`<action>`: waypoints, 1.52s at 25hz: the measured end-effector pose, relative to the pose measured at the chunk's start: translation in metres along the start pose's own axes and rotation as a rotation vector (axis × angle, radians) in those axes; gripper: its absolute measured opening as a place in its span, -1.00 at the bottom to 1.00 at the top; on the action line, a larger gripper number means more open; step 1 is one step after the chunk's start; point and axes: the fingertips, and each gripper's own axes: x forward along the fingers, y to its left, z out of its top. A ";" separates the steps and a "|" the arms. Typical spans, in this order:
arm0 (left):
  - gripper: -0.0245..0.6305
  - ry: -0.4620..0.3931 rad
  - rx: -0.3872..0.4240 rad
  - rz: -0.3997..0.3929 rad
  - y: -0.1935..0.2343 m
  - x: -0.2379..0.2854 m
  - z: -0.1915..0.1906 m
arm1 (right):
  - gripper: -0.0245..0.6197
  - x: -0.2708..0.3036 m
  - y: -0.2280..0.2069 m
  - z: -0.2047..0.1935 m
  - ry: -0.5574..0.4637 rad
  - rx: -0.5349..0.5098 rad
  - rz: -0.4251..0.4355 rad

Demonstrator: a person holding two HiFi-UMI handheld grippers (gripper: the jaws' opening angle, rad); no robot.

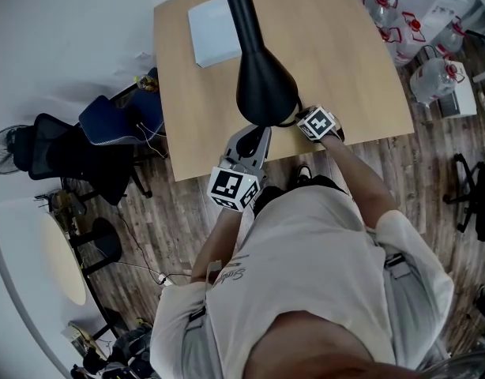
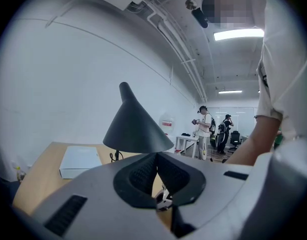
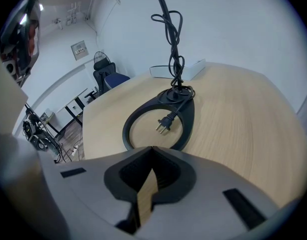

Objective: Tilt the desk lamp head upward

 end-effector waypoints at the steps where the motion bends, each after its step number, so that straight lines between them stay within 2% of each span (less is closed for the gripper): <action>1: -0.88 -0.004 -0.001 -0.007 -0.001 -0.003 0.004 | -0.94 0.001 0.000 0.001 -0.001 0.003 0.000; 12: -0.88 -0.048 -0.021 -0.047 -0.019 -0.021 0.039 | -0.94 0.000 -0.001 0.001 -0.006 0.026 -0.006; 22: -0.88 -0.128 -0.024 -0.097 -0.037 -0.028 0.100 | -0.94 0.002 0.001 0.001 0.006 0.007 -0.021; 35: -0.88 -0.181 0.060 -0.101 -0.046 -0.034 0.153 | -0.94 0.002 0.000 0.001 0.010 0.004 -0.027; 38: -0.88 -0.195 0.046 -0.104 -0.046 -0.033 0.162 | -0.94 0.003 0.002 0.001 0.006 0.005 -0.028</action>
